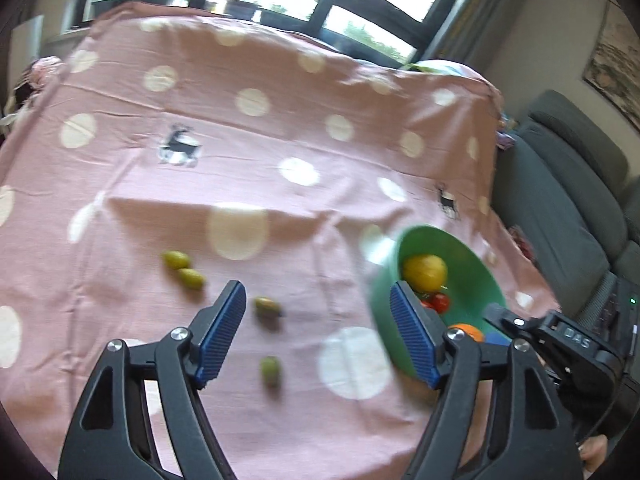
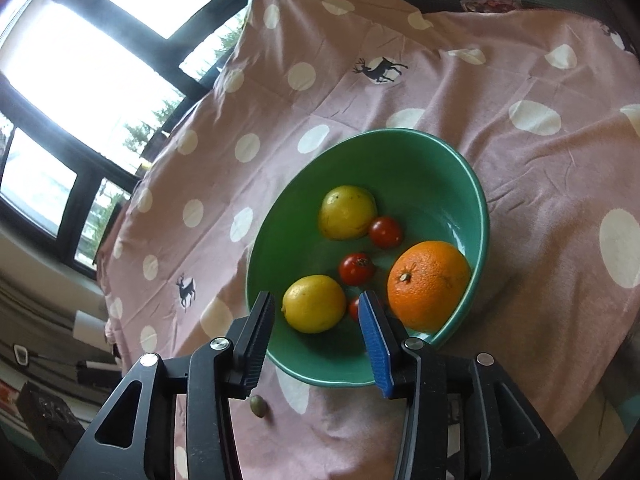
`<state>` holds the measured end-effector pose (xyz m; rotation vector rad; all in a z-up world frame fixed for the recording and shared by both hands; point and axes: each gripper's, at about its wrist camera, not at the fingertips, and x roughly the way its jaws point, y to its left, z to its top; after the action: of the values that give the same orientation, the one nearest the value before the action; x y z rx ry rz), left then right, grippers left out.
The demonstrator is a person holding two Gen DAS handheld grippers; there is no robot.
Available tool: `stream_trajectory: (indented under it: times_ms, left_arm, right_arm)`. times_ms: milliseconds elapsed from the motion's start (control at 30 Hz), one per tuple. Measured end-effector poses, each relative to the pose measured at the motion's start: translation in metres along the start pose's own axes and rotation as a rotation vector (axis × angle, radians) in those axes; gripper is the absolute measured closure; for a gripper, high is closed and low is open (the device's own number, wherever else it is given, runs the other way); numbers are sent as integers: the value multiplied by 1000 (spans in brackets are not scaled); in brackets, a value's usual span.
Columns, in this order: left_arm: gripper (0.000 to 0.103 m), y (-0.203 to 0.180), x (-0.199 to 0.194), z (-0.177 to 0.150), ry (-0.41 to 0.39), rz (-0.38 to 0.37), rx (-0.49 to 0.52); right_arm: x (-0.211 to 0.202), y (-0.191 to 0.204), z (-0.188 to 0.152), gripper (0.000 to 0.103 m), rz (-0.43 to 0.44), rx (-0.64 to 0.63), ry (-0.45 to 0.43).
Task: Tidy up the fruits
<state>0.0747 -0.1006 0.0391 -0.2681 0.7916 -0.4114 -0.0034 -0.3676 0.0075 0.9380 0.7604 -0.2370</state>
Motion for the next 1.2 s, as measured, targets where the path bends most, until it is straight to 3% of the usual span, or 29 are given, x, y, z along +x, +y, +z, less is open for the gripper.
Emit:
stream_trajectory:
  times_ms: [167,333,500,600,700,833,933,1200]
  left_arm:
    - [27,49,-5,5,-30,134,-86]
    - [29,88,-4,7,-13,185,-188]
    - [33,106,8,6,25,184,-249]
    - [46,115,22,6,64,170,-290]
    - [56,122,38,7,118,163,-317]
    - [58,126,54,9,163,121,-355]
    - [59,128,65,10,194,108,-376]
    - [59,125,81,13,226,89,-402]
  right_arm:
    - [8,20,-7,57,3,-59,32]
    - [17,53,-20,57,-22,-165,60]
    - [39,87,-36,58,43,-275,125]
    - [65,104,-45,58,84,-325,192]
    - [97,117,-56,58,68,-373,265]
    - [132,124,-67,65,-2,-423,338]
    - [142,126,-69,66,-61,-470,336]
    - [155,124,-75,66,-68,-497,368]
